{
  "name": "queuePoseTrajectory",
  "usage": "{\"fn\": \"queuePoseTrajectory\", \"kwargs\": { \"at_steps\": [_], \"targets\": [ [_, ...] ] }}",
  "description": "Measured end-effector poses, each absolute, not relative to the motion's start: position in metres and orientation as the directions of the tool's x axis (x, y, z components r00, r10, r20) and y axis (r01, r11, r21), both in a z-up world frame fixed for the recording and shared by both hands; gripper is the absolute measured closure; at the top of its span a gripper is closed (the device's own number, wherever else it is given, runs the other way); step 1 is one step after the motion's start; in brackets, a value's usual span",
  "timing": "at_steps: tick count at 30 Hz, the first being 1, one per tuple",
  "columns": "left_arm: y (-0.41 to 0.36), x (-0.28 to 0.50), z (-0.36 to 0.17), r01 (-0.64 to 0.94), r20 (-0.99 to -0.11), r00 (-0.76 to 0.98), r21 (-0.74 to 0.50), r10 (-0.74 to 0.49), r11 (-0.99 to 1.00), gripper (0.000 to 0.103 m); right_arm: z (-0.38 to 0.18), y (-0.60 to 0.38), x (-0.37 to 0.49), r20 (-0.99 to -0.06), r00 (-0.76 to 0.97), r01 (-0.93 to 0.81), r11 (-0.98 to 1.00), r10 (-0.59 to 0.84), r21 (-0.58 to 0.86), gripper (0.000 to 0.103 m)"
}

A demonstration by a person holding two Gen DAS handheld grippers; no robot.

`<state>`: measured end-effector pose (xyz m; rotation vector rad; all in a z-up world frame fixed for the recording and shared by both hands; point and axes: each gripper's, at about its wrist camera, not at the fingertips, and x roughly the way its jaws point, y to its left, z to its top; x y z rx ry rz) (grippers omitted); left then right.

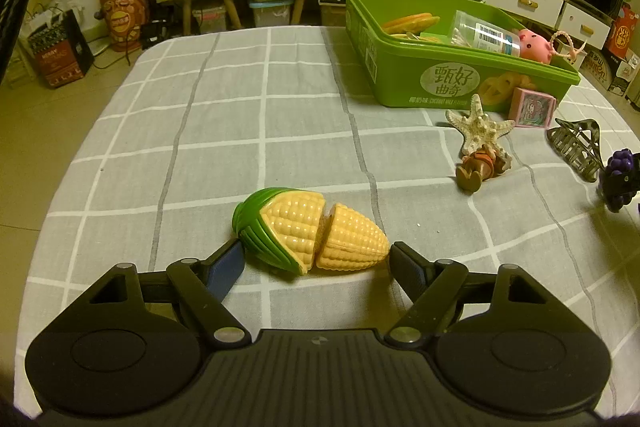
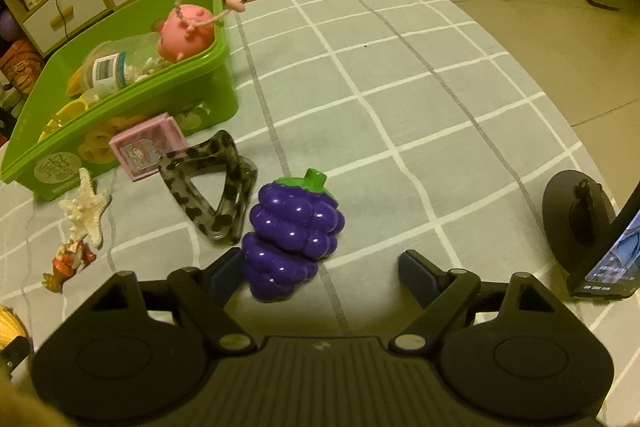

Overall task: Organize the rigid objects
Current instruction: 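Grasp the purple grape toy with the right gripper, then grasp the yellow-green corn toy with the left gripper while the right holds the grapes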

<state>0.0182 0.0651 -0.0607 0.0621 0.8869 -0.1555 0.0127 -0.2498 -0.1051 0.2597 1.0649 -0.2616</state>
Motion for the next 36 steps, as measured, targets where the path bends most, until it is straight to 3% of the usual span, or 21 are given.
{"fn": "queuePoseTrajectory", "kwargs": {
  "at_steps": [13,16,21,26,31,36],
  "targets": [
    [0.069,0.023,-0.066,0.149,-0.775,0.624,-0.001,-0.095,0.989,0.02,-0.105,-0.248,0.013,-0.88,0.466,0.321,0.944,-0.091,0.072,0.046],
    [0.069,0.022,-0.066,0.158,-0.771,0.628,-0.001,-0.102,0.987,0.022,-0.104,-0.245,0.011,-0.876,0.471,0.303,0.951,-0.101,0.053,0.053],
    [0.067,0.022,-0.066,0.171,-0.767,0.632,-0.002,-0.111,0.985,0.026,-0.103,-0.236,0.012,-0.869,0.48,0.254,0.967,-0.12,0.007,0.076],
    [0.066,0.021,-0.065,0.186,-0.765,0.631,-0.009,-0.127,0.982,0.034,-0.101,-0.23,0.012,-0.866,0.49,0.211,0.977,-0.1,0.006,0.089],
    [0.063,0.02,-0.064,0.207,-0.763,0.631,-0.009,-0.141,0.978,0.043,-0.1,-0.229,0.012,-0.868,0.492,0.195,0.98,-0.069,0.033,0.089],
    [0.064,0.02,-0.064,0.203,-0.761,0.633,-0.015,-0.143,0.979,0.04,-0.099,-0.231,0.011,-0.872,0.49,0.196,0.976,-0.014,0.095,0.089]
  ]
}}
